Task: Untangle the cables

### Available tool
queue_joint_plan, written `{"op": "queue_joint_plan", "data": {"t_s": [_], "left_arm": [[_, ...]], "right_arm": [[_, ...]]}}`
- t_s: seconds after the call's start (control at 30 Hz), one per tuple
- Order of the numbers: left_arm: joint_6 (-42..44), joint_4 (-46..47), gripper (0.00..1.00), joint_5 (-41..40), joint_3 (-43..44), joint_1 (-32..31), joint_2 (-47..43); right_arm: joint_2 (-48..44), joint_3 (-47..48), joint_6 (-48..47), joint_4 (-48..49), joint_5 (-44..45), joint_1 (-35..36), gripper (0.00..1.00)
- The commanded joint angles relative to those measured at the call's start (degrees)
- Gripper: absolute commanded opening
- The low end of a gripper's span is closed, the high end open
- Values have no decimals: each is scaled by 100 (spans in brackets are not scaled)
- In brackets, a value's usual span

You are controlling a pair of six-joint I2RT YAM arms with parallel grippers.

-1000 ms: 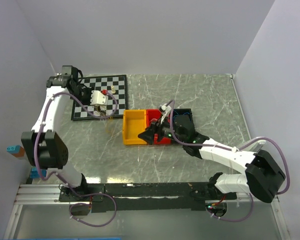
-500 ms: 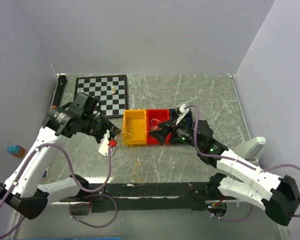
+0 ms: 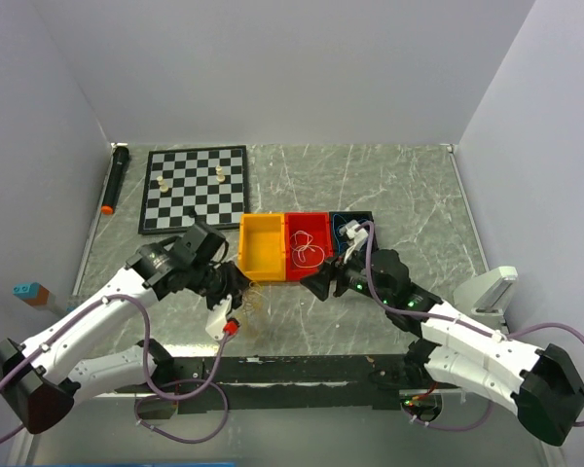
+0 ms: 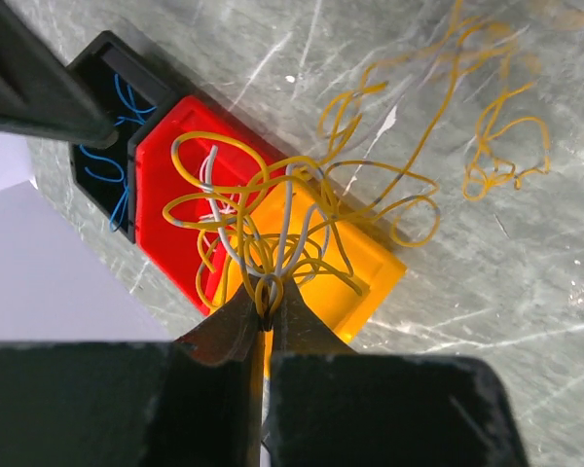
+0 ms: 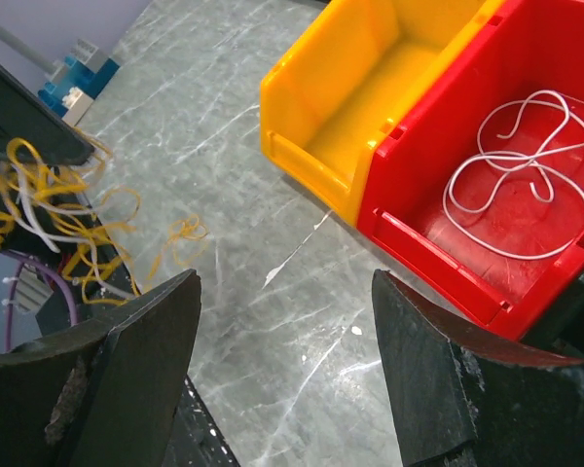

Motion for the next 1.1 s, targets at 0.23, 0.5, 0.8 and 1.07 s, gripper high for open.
{"op": "queue_joint_plan", "data": {"t_s": [0.23,0.5,0.8,1.07], "left_arm": [[2967,1588,1,169,-951,-29,-420],[2642,1998,1,159,-1398,-21,-964],[2141,3098,1,459,-1803,-12,-1703],[2264,3011,1,503,-1654,-20,-1782]], "right_arm": [[772,-75,326,1125,-555,-29,77],[2302,163,818,2056,-2128,111,80],[3498,162,1636,3701,-2551,243,87],[3674,303,1934,3841,-1770,463,86]]}}
